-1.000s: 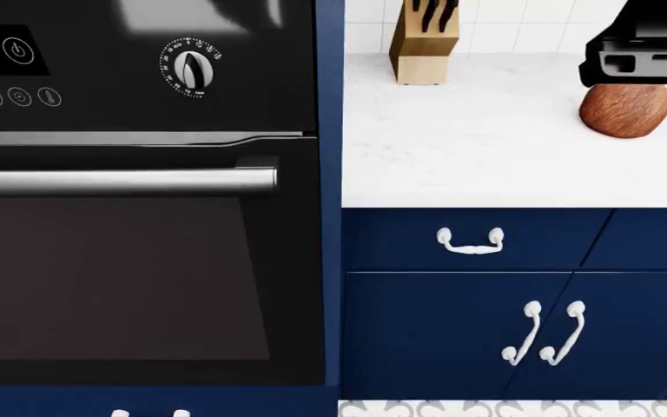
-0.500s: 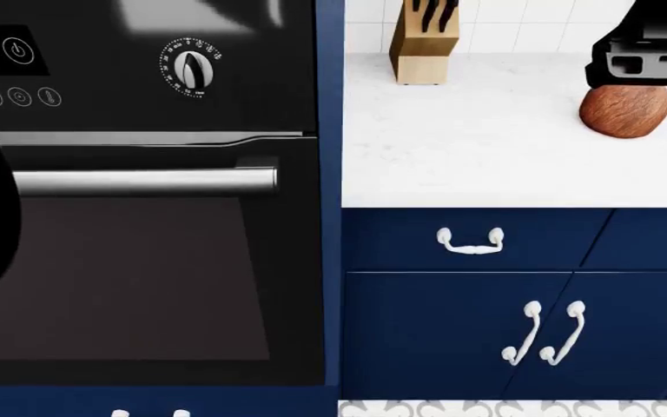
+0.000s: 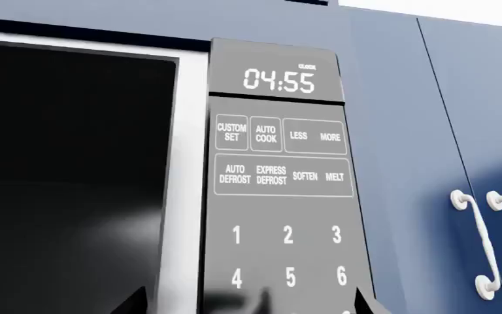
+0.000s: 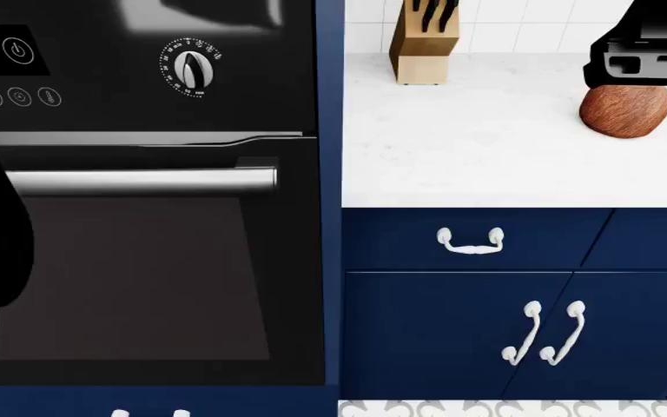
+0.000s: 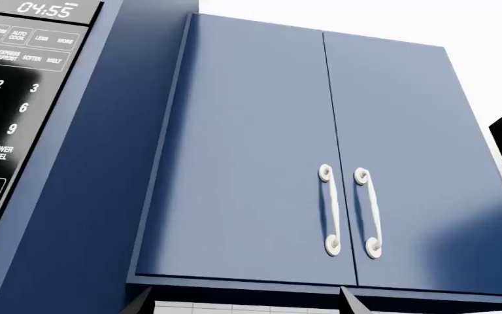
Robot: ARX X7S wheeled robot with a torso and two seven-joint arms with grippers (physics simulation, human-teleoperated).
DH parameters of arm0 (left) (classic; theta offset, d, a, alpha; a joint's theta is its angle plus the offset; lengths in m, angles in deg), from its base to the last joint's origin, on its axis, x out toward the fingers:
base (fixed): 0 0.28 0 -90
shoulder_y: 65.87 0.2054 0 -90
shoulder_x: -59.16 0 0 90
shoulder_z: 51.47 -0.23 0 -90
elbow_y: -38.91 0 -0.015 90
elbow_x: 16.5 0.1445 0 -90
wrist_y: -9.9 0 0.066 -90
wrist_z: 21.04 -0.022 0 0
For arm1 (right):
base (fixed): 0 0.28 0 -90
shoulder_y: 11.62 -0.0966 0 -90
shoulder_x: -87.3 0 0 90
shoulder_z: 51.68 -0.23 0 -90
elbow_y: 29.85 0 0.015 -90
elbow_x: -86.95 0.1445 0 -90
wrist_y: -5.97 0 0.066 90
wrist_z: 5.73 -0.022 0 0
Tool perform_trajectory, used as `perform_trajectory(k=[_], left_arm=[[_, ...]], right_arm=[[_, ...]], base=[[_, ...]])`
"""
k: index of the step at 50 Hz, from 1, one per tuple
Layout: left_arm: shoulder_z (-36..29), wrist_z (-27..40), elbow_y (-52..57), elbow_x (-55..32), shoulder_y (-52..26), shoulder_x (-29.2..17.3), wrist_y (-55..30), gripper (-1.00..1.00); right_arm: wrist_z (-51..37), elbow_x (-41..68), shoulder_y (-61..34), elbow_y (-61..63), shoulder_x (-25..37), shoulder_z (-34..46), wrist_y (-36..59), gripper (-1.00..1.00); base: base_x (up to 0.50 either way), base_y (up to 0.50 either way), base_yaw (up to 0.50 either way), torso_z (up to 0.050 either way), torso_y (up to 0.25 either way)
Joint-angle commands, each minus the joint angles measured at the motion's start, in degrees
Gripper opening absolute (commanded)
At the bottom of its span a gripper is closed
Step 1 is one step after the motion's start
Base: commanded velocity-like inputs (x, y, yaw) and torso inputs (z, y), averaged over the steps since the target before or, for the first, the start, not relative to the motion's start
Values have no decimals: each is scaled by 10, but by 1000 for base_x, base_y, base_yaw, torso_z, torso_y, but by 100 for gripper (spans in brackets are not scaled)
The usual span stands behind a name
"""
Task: Open the microwave door
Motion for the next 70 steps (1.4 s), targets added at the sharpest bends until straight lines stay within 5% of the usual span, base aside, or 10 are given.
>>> perform_trajectory(k=[1,30,51,70], left_arm=[[40,40,95,-34,29,-8,-40,100],[130,135,251,-137,10,21,-160,100],[-11,160,100,5,19,77,59,100],[-77,324,-83,169,15,66,206,100]], right_arm=[[-4,4,-2,-2,3,1,-1,100],[-12,16,-1,-3,10,1,-7,100],[-21,35,7,3,21,-17,-10,100],[-36,62,-12,7,33,-23,4,100]], base=[[0,0,0,0,0],[0,0,0,0,0],[0,0,0,0,0],[0,0,0,0,0]])
